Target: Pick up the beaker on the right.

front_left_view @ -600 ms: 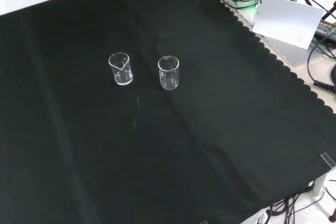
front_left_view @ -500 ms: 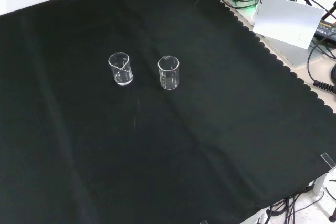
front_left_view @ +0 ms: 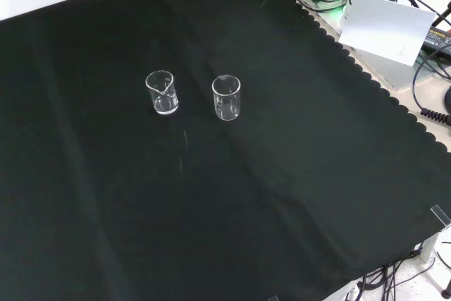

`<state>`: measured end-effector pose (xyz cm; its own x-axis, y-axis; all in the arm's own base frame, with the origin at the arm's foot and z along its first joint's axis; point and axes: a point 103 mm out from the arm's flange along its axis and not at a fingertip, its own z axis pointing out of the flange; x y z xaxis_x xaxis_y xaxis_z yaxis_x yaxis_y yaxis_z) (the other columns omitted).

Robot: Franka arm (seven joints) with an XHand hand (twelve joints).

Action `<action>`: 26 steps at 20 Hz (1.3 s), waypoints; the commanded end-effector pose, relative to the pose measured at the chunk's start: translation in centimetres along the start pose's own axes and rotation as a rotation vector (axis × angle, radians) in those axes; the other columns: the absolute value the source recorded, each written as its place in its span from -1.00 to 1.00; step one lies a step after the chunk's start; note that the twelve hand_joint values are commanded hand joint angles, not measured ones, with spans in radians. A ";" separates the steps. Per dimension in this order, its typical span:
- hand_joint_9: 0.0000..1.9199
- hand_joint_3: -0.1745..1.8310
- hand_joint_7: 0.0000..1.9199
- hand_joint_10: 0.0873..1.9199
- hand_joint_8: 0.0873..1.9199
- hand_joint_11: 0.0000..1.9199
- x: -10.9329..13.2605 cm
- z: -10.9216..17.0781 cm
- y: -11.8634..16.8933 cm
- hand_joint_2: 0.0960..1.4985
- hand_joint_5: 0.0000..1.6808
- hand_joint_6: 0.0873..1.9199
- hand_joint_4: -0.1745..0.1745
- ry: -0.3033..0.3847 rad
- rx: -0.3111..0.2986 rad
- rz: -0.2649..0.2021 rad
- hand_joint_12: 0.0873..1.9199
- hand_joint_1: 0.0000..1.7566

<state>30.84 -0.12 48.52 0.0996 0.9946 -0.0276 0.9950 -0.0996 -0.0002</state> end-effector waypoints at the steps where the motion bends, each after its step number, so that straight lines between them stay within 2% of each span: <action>1: -0.51 -0.79 -0.99 -1.00 -0.52 -0.91 -0.6 2.1 0.6 0.84 -0.67 -1.00 -0.06 0.013 0.028 0.027 0.39 -1.00; 9: -0.48 -0.80 -0.95 -1.00 -0.52 -0.90 -2.5 6.3 3.2 0.81 -0.65 -1.00 -0.07 0.030 0.052 0.039 0.40 -0.95; 12: -0.44 -0.83 -0.92 -1.00 -0.51 -0.88 -3.4 8.9 5.6 0.73 -0.64 -1.00 -0.08 0.046 0.071 0.049 0.40 -0.79; 16: -0.41 -0.86 -0.89 -1.00 -0.50 -0.87 -4.5 12.7 9.4 0.64 -0.63 -1.00 -0.10 0.100 0.087 0.041 0.40 -0.61; 21: -0.41 -0.89 -0.88 -0.97 -0.49 -0.87 -5.4 17.2 14.2 0.56 -0.64 -1.00 -0.12 0.130 0.119 0.033 0.40 -0.48; 22: -0.43 -0.90 -0.88 -0.93 -0.48 -0.88 -5.5 18.1 14.9 0.56 -0.64 -1.00 -0.12 0.149 0.116 0.025 0.41 -0.47; 26: -0.58 -0.98 -0.88 -0.52 -0.45 -0.87 -5.7 21.3 17.3 0.56 -0.63 -1.00 -0.14 0.189 0.107 -0.004 0.41 -0.40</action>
<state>41.14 -5.27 33.43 0.1292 0.9887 0.0755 0.9815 -0.1166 -0.1520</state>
